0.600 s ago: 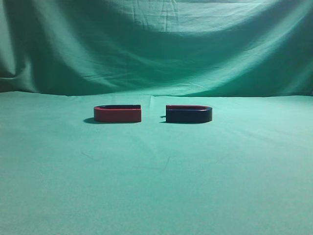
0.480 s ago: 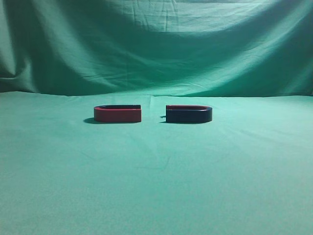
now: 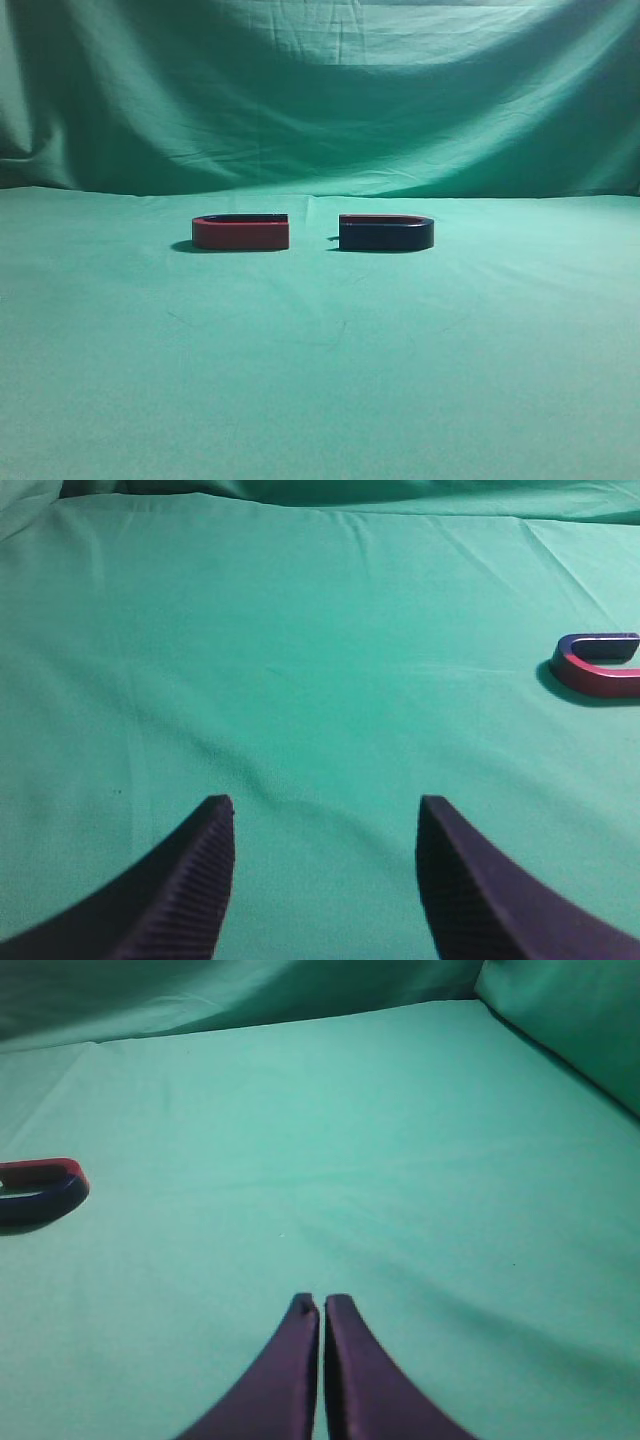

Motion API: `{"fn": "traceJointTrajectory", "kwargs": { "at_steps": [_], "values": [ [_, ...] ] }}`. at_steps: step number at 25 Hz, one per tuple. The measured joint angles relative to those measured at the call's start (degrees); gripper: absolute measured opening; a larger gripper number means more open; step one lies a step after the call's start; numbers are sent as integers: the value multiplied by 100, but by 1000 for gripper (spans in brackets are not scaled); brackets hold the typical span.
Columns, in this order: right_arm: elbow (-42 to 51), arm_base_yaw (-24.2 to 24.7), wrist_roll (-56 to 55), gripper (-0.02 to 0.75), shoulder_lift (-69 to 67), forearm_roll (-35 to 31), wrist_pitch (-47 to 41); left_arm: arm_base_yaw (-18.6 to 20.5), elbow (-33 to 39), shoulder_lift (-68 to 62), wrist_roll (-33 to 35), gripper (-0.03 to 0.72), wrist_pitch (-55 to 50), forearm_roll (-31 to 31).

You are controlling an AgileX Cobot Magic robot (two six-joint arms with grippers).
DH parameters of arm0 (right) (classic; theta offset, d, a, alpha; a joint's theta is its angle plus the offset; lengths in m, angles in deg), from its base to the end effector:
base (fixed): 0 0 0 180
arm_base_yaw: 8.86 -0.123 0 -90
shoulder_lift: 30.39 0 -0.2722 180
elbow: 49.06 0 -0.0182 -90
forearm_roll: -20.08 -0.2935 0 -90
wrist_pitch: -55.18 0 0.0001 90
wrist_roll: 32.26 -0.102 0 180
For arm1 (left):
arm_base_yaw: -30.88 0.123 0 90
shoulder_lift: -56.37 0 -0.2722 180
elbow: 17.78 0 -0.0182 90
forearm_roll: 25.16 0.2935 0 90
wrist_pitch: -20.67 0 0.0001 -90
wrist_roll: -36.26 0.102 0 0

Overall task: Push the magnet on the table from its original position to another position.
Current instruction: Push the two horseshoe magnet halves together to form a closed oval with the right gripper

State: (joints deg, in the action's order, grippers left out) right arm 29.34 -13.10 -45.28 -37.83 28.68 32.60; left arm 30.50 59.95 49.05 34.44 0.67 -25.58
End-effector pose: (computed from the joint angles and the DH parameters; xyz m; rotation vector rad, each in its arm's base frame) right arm 0.1183 0.0029 0.1658 0.0529 1.8874 0.0569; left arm 0.1193 -0.0010 0.1746 -0.0276 1.8334 -0.0341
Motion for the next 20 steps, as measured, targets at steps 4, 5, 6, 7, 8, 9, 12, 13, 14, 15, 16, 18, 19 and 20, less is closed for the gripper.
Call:
{"fn": "traceJointTrajectory", "kwargs": {
  "at_steps": [4, 5, 6, 7, 8, 9, 12, 13, 14, 15, 16, 18, 19, 20],
  "values": [
    [0, 0, 0, 0, 0, 0, 0, 0, 0, 0, 0, 372, 0, 0],
    [0, 0, 0, 0, 0, 0, 0, 0, 0, 0, 0, 372, 0, 0],
    [0, 0, 0, 0, 0, 0, 0, 0, 0, 0, 0, 372, 0, 0],
    [0, 0, 0, 0, 0, 0, 0, 0, 0, 0, 0, 372, 0, 0],
    [0, 0, 0, 0, 0, 0, 20, 0, 0, 0, 0, 372, 0, 0],
    [0, 0, 0, 0, 0, 0, 89, 0, 0, 0, 0, 372, 0, 0],
    [11, 0, -13, 0, 0, -23, 736, 0, 0, 0, 0, 372, 0, 0],
    [11, 0, -13, 0, 0, -49, 1099, 0, 0, 0, 0, 372, 0, 0],
    [11, 0, -13, 0, 0, -62, 1503, 0, 0, 0, 0, 372, 0, 0],
    [11, 0, -13, 0, 0, -60, 1945, 0, 0, 0, 0, 372, 0, 0],
    [11, 0, -13, 0, 0, -68, 2344, 0, 0, 0, 0, 372, 0, 0],
    [11, 0, -24, 0, 0, -68, 3377, 0, 0, 0, 0, 372, 0, 0],
    [11, 0, -24, 0, 0, -68, 3766, 0, 0, 0, 0, 372, 0, 0],
    [11, 0, -51, 0, 0, -68, 4099, 0, 0, 0, 0, 372, 0, 0]
  ]
}}
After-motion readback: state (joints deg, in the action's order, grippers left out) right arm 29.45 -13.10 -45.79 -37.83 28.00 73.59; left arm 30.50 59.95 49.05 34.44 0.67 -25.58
